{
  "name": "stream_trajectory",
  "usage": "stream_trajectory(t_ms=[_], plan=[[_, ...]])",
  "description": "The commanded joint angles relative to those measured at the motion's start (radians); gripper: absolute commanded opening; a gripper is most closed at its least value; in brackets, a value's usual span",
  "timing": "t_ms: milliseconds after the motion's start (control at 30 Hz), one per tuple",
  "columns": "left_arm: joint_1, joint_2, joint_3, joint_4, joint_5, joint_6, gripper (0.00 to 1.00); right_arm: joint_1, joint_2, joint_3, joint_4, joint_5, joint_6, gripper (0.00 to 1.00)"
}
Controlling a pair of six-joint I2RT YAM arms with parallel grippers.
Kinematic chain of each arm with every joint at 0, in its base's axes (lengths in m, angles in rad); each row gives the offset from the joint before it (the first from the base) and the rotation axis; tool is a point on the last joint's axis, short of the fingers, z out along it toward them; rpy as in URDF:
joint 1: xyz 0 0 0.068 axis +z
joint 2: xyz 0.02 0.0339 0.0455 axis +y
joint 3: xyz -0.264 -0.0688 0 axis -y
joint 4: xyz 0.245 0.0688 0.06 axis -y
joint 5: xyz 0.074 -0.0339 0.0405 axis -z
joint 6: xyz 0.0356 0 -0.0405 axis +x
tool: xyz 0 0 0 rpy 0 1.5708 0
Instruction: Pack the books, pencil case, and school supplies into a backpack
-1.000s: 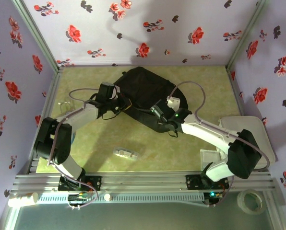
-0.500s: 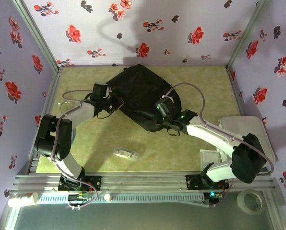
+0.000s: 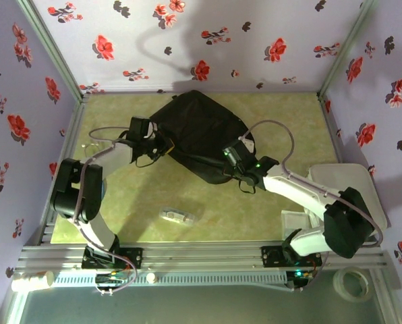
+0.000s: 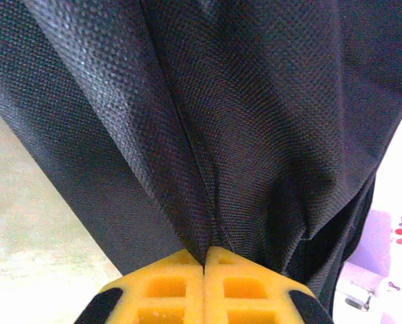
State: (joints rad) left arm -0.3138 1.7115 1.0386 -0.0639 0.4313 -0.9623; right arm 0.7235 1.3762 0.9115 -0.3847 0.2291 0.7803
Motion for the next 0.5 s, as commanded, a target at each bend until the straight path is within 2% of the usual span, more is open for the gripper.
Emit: stream_trajectory(t_ms=[0, 33, 133, 233, 333, 467], plan=[[0.043, 0.031, 0.068, -0.028, -0.074, 0.060, 0.00, -0.015, 0.010, -0.016, 0.121, -0.162, -0.074, 0.00], [0.045, 0.036, 0.081, -0.038, -0.074, 0.070, 0.03, -0.015, 0.029, -0.009, 0.154, -0.212, -0.085, 0.00], [0.057, 0.031, 0.088, -0.060, -0.097, 0.075, 0.29, -0.015, 0.105, 0.034, 0.215, -0.333, -0.111, 0.00], [0.064, -0.012, 0.036, -0.065, -0.144, 0.055, 0.47, -0.012, 0.190, 0.082, 0.268, -0.390, -0.103, 0.00], [0.061, -0.072, -0.064, -0.006, -0.140, -0.010, 0.59, -0.004, 0.246, 0.119, 0.318, -0.415, -0.098, 0.00], [0.022, -0.134, -0.189, 0.139, -0.072, -0.122, 0.70, -0.003, 0.316, 0.163, 0.377, -0.464, -0.087, 0.00]])
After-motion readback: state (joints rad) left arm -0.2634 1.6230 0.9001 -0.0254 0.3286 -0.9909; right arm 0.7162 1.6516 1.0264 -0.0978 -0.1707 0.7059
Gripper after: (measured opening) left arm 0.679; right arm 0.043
